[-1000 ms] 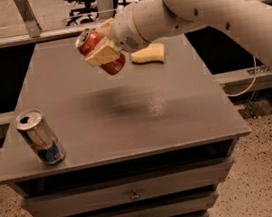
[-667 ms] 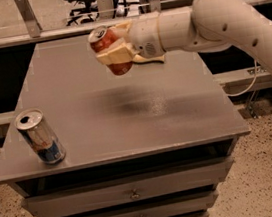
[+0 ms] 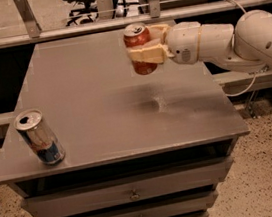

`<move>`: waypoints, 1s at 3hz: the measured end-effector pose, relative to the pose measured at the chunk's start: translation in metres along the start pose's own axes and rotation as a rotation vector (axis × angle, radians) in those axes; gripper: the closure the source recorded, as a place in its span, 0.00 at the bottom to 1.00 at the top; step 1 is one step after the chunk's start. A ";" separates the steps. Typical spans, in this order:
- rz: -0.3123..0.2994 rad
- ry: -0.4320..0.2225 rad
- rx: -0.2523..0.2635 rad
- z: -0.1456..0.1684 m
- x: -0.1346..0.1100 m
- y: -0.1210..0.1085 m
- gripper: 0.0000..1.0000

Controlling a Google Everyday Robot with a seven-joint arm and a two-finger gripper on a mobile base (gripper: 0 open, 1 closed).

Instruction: Place coke can upright

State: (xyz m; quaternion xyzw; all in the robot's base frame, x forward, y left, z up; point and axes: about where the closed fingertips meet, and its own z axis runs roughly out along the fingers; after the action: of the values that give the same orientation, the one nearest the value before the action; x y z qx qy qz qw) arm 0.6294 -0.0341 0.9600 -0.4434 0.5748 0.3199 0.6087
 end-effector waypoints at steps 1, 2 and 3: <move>0.056 -0.001 -0.007 -0.013 0.016 -0.005 1.00; 0.097 -0.012 -0.027 -0.012 0.031 -0.004 1.00; 0.113 -0.019 -0.055 -0.008 0.042 0.000 0.82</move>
Offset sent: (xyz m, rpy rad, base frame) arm 0.0045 -0.0241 -0.0495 0.0802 0.1314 0.0384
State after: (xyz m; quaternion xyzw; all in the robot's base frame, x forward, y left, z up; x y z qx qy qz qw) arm 0.6318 -0.0463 0.9192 -0.4238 0.5840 0.3739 0.5826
